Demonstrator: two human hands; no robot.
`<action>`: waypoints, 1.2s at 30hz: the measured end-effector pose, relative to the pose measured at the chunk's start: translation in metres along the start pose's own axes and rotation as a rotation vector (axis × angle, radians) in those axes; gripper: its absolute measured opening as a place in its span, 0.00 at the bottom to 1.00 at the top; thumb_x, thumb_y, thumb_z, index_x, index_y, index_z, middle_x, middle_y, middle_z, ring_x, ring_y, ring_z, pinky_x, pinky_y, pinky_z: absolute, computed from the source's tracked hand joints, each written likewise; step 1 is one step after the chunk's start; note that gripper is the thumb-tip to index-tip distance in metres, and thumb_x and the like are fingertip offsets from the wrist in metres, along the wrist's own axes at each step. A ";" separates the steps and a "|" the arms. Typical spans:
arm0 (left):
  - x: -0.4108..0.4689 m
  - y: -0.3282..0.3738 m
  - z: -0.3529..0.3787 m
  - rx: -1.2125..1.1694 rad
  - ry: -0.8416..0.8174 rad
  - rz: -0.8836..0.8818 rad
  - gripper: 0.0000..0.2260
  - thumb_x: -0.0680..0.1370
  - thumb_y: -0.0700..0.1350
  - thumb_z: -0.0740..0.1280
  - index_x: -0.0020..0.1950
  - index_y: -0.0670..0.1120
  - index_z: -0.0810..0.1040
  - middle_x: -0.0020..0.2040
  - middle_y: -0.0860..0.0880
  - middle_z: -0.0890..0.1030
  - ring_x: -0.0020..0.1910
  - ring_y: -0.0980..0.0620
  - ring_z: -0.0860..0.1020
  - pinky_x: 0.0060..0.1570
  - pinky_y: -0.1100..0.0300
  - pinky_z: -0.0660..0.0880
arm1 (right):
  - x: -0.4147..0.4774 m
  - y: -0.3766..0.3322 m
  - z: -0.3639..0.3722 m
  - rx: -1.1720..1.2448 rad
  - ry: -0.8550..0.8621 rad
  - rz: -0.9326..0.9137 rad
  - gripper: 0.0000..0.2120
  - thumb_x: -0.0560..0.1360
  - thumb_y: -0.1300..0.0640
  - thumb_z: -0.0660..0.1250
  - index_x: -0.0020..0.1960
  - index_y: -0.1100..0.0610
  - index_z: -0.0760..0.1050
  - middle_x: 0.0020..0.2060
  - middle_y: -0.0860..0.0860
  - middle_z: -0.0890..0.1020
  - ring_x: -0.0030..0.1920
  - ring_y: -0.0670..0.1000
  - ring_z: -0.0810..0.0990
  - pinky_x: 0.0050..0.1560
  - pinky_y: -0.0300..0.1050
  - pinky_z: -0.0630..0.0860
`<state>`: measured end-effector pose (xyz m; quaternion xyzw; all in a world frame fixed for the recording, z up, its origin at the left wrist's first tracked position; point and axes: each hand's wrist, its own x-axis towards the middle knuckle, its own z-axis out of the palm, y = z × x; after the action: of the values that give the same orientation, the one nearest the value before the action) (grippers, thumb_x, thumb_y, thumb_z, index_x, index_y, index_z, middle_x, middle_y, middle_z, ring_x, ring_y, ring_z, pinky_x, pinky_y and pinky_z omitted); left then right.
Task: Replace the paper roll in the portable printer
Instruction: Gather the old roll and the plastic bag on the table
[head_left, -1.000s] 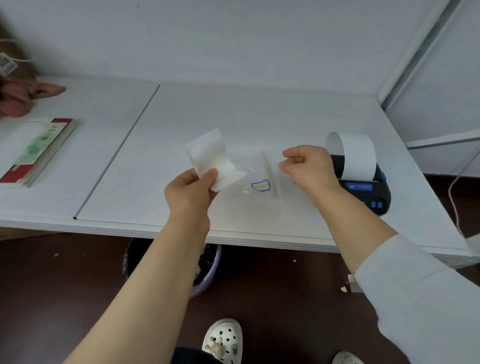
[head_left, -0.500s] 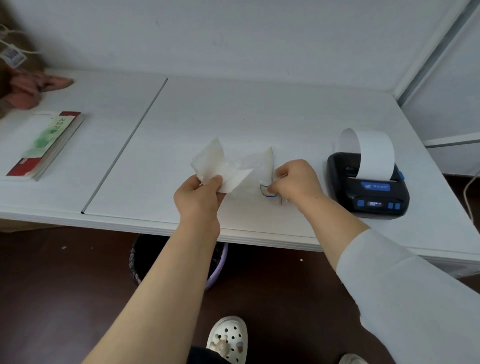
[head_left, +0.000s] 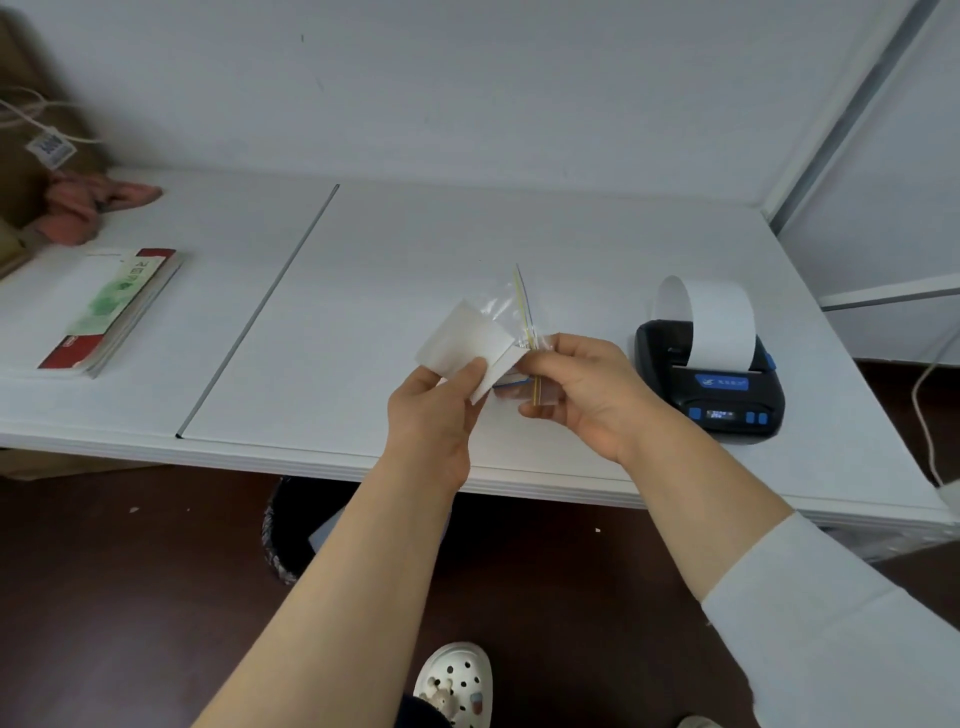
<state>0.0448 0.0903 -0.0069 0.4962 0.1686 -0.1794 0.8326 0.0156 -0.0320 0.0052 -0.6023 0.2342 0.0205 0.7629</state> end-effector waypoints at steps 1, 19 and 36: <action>0.000 0.001 -0.001 -0.006 -0.005 -0.012 0.13 0.73 0.32 0.68 0.58 0.35 0.76 0.44 0.46 0.81 0.39 0.54 0.81 0.34 0.69 0.78 | -0.001 0.000 0.000 0.015 0.000 0.003 0.05 0.72 0.65 0.68 0.48 0.63 0.77 0.39 0.58 0.83 0.34 0.53 0.85 0.27 0.38 0.77; -0.016 0.028 -0.017 0.066 0.012 -0.075 0.06 0.71 0.28 0.67 0.40 0.39 0.77 0.39 0.45 0.78 0.32 0.52 0.76 0.27 0.68 0.76 | -0.020 0.006 0.020 0.276 -0.235 0.004 0.09 0.71 0.74 0.64 0.46 0.63 0.78 0.36 0.53 0.85 0.37 0.49 0.85 0.40 0.40 0.82; -0.029 0.055 -0.143 0.102 -0.022 -0.328 0.14 0.75 0.57 0.63 0.50 0.47 0.78 0.32 0.49 0.79 0.29 0.52 0.76 0.26 0.67 0.71 | -0.022 0.059 0.118 -0.041 -0.382 0.206 0.07 0.73 0.68 0.65 0.45 0.57 0.76 0.37 0.53 0.81 0.32 0.48 0.82 0.32 0.39 0.80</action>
<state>0.0301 0.2453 -0.0161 0.5016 0.2288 -0.3268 0.7676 0.0169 0.0996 -0.0208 -0.5758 0.1455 0.2169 0.7748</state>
